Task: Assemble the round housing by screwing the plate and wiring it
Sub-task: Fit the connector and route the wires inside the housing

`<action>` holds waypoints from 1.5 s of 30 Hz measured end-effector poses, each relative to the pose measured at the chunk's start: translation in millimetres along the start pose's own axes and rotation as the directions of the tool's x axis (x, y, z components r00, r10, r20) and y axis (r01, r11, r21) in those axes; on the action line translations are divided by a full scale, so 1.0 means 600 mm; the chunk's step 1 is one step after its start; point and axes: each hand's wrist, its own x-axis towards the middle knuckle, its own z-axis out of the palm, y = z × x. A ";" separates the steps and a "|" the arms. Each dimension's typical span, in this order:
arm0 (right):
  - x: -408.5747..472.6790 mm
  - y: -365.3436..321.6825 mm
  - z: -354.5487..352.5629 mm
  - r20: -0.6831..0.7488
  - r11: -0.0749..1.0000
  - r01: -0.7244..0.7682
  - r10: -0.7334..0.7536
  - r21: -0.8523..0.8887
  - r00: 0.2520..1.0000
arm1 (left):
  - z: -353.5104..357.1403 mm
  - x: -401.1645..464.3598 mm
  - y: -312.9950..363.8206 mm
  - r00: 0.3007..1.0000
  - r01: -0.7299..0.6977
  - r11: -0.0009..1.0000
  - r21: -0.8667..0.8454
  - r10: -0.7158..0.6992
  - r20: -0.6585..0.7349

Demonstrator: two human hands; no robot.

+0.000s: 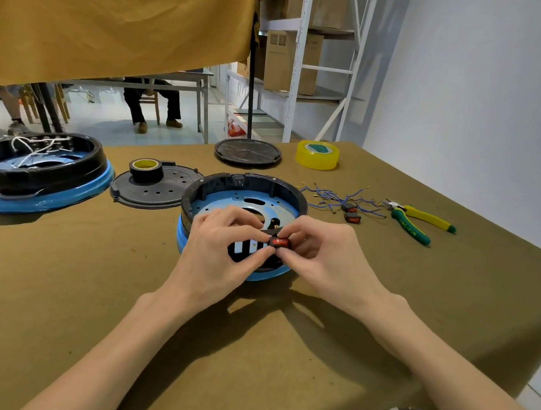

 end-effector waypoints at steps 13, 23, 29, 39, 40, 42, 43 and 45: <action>-0.013 0.000 0.026 -0.038 0.927 -0.192 0.215 0.322 0.976 | 0.004 -0.010 0.012 0.997 -0.057 0.989 0.136 0.065 -0.051; 0.010 0.011 0.005 0.126 0.902 -0.228 0.194 0.367 0.973 | 0.004 -0.011 0.010 0.999 0.023 0.996 0.085 -0.019 -0.048; 0.015 0.017 0.000 0.180 0.856 -0.250 0.188 0.452 0.966 | 0.005 -0.011 0.013 0.998 0.000 0.997 0.077 0.005 -0.069; 0.025 0.022 0.002 0.214 0.855 -0.238 0.152 0.461 0.965 | 0.004 -0.012 0.011 0.997 -0.015 0.998 0.068 0.020 -0.074; 0.025 0.021 0.001 0.225 0.847 -0.242 0.149 0.474 0.963 | 0.004 -0.012 0.010 0.997 -0.006 0.998 0.064 0.011 -0.077; 0.025 0.020 -0.001 0.241 0.838 -0.240 0.134 0.490 0.961 | 0.004 -0.011 0.007 0.996 0.009 0.998 0.064 -0.003 -0.084; 0.024 0.020 -0.002 0.247 0.842 -0.230 0.120 0.487 0.962 | 0.004 -0.011 0.006 0.996 0.013 0.998 0.063 -0.008 -0.084; 0.023 0.020 -0.003 0.261 0.853 -0.213 0.094 0.477 0.961 | 0.005 -0.012 0.006 0.997 0.021 0.998 0.056 -0.017 -0.078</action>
